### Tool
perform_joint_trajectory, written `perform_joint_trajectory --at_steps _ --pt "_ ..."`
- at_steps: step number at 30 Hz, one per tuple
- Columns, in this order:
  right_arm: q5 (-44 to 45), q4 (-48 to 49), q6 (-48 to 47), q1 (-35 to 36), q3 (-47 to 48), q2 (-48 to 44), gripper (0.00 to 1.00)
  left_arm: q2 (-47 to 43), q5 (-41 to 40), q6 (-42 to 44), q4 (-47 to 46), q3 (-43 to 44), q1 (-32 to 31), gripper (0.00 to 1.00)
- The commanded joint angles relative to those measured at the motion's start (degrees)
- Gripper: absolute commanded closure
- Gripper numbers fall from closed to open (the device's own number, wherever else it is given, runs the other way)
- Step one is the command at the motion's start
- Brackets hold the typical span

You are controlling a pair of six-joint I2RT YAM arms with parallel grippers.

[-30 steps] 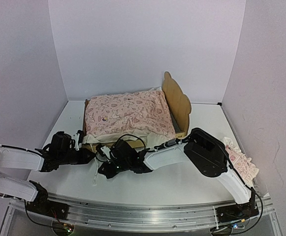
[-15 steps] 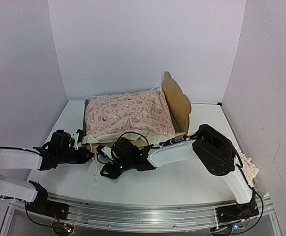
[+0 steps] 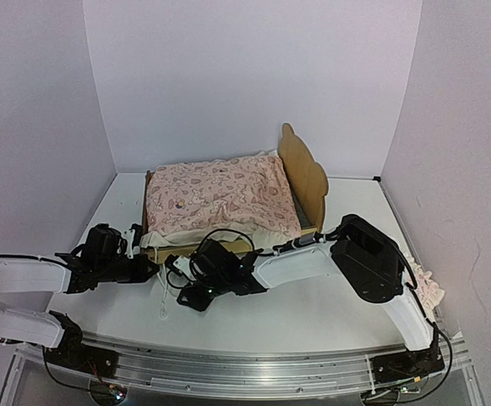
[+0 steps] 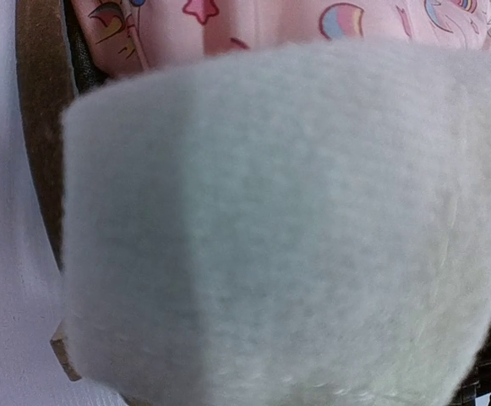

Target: Set up the pet bed

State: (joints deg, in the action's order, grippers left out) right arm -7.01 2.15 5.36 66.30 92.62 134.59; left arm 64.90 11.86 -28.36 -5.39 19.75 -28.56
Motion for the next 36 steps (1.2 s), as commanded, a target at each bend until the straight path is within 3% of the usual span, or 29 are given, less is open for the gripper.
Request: perform_joint_trajectory --at_steps 1,5,6,13,17,36 --pt "2.27 -2.07 -3.08 0.3 -0.27 1.63 0.79 -0.84 -0.14 0.44 1.23 0.6 0.17 1.0" --pt "2.8 -2.07 -4.66 0.25 -1.2 1.27 0.99 -1.16 0.08 1.07 1.13 0.68 0.17 1.0" --pt "2.71 -2.07 -4.52 0.19 -0.92 1.13 1.0 -1.28 0.27 1.36 1.24 0.74 0.17 1.0" --pt "-1.32 2.42 5.19 -2.67 4.04 -0.93 1.0 -4.0 1.49 3.34 3.65 1.49 0.17 1.0" --pt "-1.81 5.57 6.0 -2.85 6.7 -1.06 1.0 -4.35 1.37 3.31 4.99 1.51 0.18 1.0" --pt "-4.35 15.49 16.52 -3.24 20.98 13.42 1.0 -8.15 3.45 5.57 8.43 3.13 0.16 0.97"
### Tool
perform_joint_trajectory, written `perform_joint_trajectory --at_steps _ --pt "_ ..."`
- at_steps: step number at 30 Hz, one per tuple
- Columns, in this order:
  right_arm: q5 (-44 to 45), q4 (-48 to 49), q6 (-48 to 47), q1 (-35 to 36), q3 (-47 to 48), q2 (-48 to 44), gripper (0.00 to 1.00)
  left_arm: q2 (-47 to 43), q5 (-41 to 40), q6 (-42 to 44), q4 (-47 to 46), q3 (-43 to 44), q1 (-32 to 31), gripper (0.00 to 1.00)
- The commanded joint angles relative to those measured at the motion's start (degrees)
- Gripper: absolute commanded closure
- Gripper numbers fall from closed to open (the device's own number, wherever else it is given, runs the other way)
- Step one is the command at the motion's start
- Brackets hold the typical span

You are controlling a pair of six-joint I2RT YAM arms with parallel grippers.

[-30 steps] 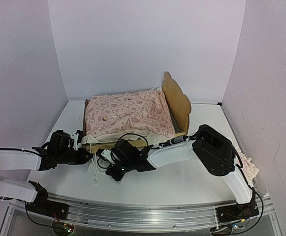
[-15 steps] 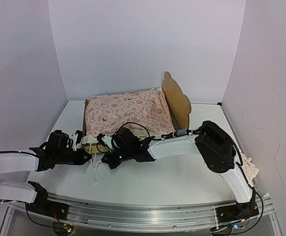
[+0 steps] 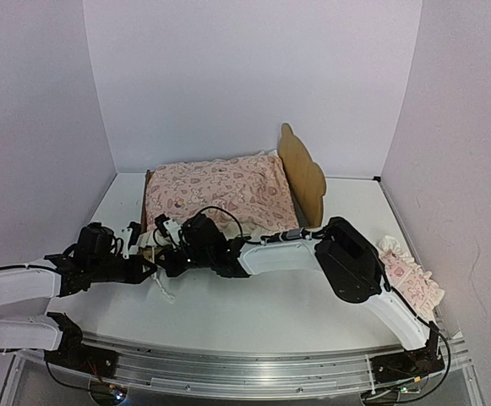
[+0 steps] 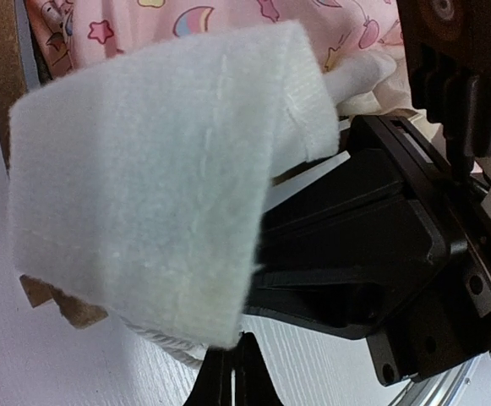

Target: Set up the pet bed

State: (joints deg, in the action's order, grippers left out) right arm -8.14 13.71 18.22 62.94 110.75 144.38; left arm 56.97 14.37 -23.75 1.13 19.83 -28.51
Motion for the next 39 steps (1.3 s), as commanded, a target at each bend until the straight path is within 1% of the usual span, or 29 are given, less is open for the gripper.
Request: perform_joint_trajectory --at_steps 1,3,7,8,12,13,16,20,22,24,26,28,30,31,33,35,37,39 --pt "-3.86 4.85 4.41 0.11 3.19 4.1 1.0 0.19 0.87 0.87 2.64 3.63 0.12 0.93" --pt "-4.9 6.2 5.67 0.08 3.33 4.73 1.0 1.15 1.18 1.7 4.92 5.72 0.12 0.82" --pt "-4.9 7.89 7.8 -0.06 1.75 4.82 1.0 1.43 1.44 6.96 13.65 11.33 0.14 0.66" --pt "-4.97 8.2 8.14 -0.13 1.44 4.86 1.0 1.03 1.0 6.9 15.05 12.3 0.19 0.62" --pt "-4.81 8.34 8.65 -0.28 1.45 5.24 1.0 -2.35 7.8 9.91 17.82 16.63 0.24 0.51" --pt "-4.73 8.35 8.66 -0.32 1.48 5.32 1.0 -2.78 8.52 10.36 18.38 17.34 0.28 0.48" --pt "-4.46 8.34 8.9 -0.27 1.74 5.71 1.0 -3.23 9.36 12.07 20.96 19.73 0.28 0.44" --pt "-4.94 8.38 9.75 -0.27 2.76 6.73 1.0 -2.57 8.48 14.36 23.87 22.21 0.3 0.43" --pt "-5.47 8.42 10.33 -0.29 3.28 7.09 1.0 -2.56 6.44 16.92 24.14 23.55 0.29 0.46" --pt "-5.99 8.63 10.86 -0.3 3.44 7.29 1.0 -2.61 3.98 23.35 24.17 24.99 0.3 0.5" --pt "-6.46 8.88 11.09 -0.28 3.19 7.24 1.0 -3.49 -0.04 33.21 24.2 25.33 0.55 0.54" --pt "-6.6 9.1 11.22 -0.29 2.69 7.02 1.0 -5.57 -0.75 44.79 24.48 23.75 1.97 0.56" --pt "-6.57 9.35 11.24 -0.31 2.28 6.92 1.0 -9.67 3.15 57.54 25.03 20.83 5.65 0.57" --pt "-6.62 9.46 11.29 -0.35 2.23 6.95 1.0 -11.71 6.33 61.91 25.67 19.18 8.44 0.57" --pt "-6.82 9.96 11.46 -0.42 2.39 7.17 1.0 -13.19 14.16 67.87 29.54 17.54 14.16 0.58" --pt "-7.01 10.25 11.63 -0.36 2.69 7.39 1.0 -11.32 19.52 71.81 33.84 17.35 18.29 0.59" --pt "-7.45 10.49 11.66 -0.41 2.8 7.42 1.0 -7.23 23.39 75.9 36.5 17.43 21.22 0.6" --pt "-8.37 10.88 11.54 -0.4 2.6 7.41 1.0 -3.33 24.33 78.59 35.08 16.93 22.86 0.6"
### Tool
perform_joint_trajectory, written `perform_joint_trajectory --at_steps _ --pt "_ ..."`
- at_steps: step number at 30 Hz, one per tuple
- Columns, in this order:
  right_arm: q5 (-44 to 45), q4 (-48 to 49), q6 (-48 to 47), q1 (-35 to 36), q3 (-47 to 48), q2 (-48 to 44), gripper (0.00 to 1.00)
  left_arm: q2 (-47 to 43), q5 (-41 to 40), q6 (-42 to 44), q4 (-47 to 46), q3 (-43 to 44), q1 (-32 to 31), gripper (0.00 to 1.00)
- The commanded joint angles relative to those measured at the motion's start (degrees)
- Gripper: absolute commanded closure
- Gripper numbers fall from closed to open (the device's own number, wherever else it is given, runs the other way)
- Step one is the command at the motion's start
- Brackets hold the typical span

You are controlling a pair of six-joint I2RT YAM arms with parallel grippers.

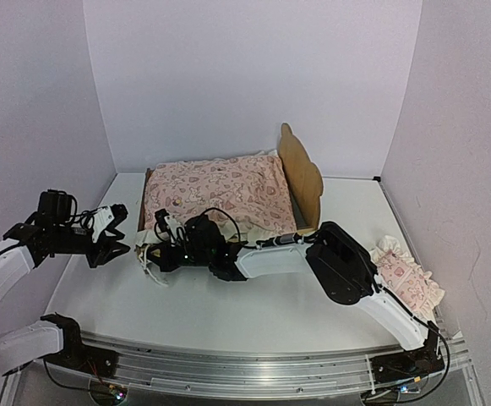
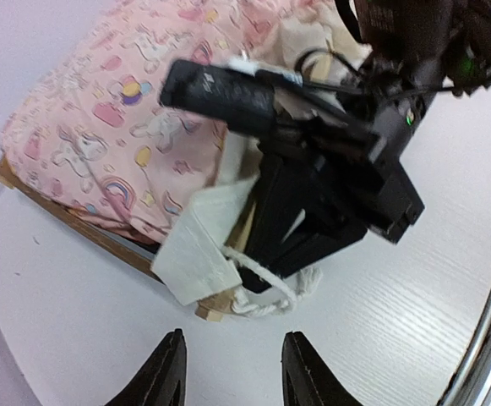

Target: Set up the pet bed

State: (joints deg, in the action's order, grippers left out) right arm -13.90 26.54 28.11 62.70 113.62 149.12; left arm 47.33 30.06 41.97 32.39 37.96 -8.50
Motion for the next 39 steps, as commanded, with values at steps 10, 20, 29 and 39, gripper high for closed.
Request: perform_joint_trajectory --at_steps 10,20,29,39 --pt "-5.77 2.01 1.74 -0.13 -1.56 3.1 1.0 17.08 6.69 23.26 -12.05 -5.01 3.06 0.66" --pt "-6.06 2.17 0.65 -0.12 -1.26 3.24 1.0 17.95 6.41 24.71 -15.14 -5.81 3.14 0.73" --pt "-3.7 2.36 0.22 -0.16 0.71 4.5 1.0 22.2 -0.49 26.64 -15.83 -6.63 3.44 0.76" --pt "-1.48 2.37 -0.11 -0.16 3.91 6.99 1.0 25.78 -0.82 26.18 -21.3 -7.51 3.74 0.76"
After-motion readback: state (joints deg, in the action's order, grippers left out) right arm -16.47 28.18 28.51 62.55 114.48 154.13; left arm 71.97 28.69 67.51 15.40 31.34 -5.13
